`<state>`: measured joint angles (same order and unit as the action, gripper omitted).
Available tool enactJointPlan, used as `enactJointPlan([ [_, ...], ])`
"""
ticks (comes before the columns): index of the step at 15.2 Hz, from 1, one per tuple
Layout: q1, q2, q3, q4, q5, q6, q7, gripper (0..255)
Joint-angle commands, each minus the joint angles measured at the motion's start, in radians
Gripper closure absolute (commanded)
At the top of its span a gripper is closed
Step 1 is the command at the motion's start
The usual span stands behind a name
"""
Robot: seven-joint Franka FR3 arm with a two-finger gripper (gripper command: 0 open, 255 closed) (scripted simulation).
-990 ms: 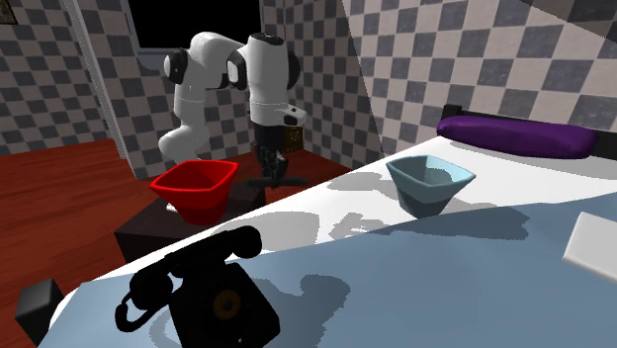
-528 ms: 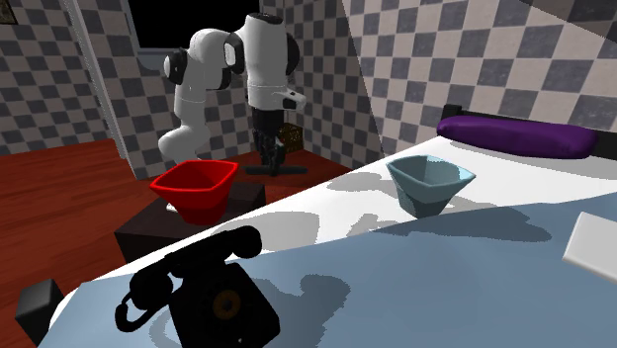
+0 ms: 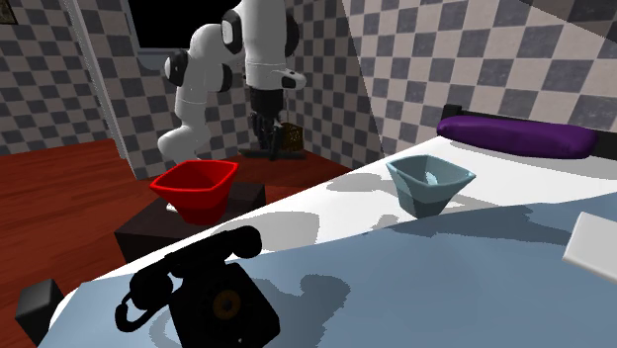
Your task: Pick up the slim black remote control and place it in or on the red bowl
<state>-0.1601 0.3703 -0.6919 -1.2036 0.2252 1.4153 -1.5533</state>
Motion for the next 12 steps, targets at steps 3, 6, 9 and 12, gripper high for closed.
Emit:
enactJointPlan([
  [3, -0.031, 0.032, 0.002, 0.102, 0.021, -0.073, -0.003, 255],
  [6, 0.002, -0.052, -0.017, -0.015, -0.029, -0.031, -0.02, 255],
  [9, 0.035, -0.169, -0.039, -0.163, -0.103, 0.022, -0.039, 255],
  [12, 0.05, -0.276, -0.054, -0.282, -0.174, 0.058, -0.052, 255],
])
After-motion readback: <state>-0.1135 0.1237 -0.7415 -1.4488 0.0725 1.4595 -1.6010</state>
